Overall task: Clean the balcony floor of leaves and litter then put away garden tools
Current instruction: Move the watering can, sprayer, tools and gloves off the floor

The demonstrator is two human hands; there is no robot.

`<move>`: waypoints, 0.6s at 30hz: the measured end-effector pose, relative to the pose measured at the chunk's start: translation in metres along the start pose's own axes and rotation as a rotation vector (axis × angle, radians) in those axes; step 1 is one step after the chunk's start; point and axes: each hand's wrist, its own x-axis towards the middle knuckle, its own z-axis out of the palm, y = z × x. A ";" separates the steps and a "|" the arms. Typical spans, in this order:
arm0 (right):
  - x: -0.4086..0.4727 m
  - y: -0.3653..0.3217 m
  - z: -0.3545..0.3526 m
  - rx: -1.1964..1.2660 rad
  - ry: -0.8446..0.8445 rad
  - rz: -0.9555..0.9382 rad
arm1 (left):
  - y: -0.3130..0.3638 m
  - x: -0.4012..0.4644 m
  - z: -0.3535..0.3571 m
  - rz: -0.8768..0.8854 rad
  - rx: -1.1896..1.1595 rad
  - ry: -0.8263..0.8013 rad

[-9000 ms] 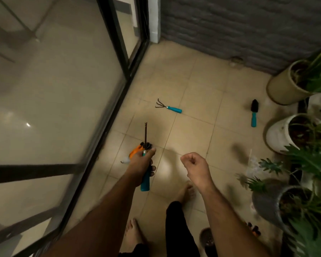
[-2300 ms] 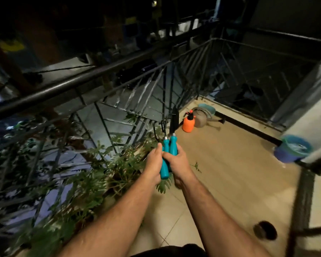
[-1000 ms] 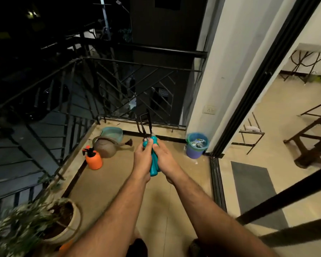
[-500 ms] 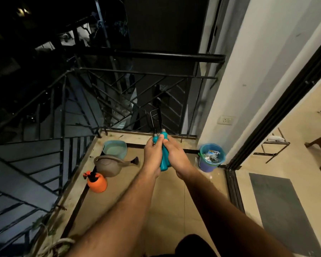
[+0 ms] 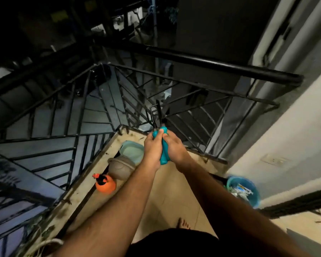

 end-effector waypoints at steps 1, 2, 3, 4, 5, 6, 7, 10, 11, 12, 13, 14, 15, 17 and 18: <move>0.014 -0.003 -0.004 -0.006 -0.014 0.014 | 0.003 0.009 0.006 -0.003 -0.001 0.016; 0.033 -0.008 -0.008 -0.014 -0.043 0.023 | 0.009 0.022 0.013 0.004 -0.012 0.043; 0.049 -0.011 -0.009 -0.022 -0.061 0.027 | 0.016 0.030 0.019 0.009 -0.018 0.065; 0.067 -0.011 -0.010 -0.035 -0.087 0.043 | 0.021 0.041 0.024 0.004 -0.018 0.095; 0.081 -0.010 -0.010 -0.044 -0.107 0.064 | 0.025 0.050 0.025 -0.011 -0.020 0.116; 0.091 -0.010 -0.010 -0.039 -0.122 0.075 | 0.027 0.058 0.025 -0.022 -0.015 0.134; 0.104 -0.014 -0.009 -0.043 -0.138 0.089 | 0.030 0.072 0.026 -0.023 -0.012 0.159; 0.146 -0.016 -0.003 -0.073 -0.184 0.098 | 0.038 0.110 0.024 -0.024 -0.011 0.211; 0.158 -0.015 -0.001 -0.079 -0.197 0.104 | 0.038 0.122 0.021 -0.018 -0.021 0.223; 0.175 -0.014 0.005 -0.094 -0.205 0.109 | 0.042 0.138 0.020 -0.023 -0.043 0.240; 0.188 -0.016 0.010 -0.109 -0.212 0.121 | 0.046 0.150 0.018 -0.035 -0.060 0.264; 0.211 -0.013 0.018 -0.117 -0.219 0.139 | 0.049 0.169 0.015 -0.051 -0.068 0.283; 0.227 -0.014 0.025 -0.111 -0.216 0.155 | 0.050 0.187 0.012 -0.065 -0.087 0.300; 0.258 -0.013 0.043 -0.140 -0.179 0.199 | 0.058 0.220 0.006 -0.129 -0.097 0.340; 0.275 -0.012 0.050 -0.138 -0.177 0.227 | 0.060 0.234 0.002 -0.150 -0.100 0.354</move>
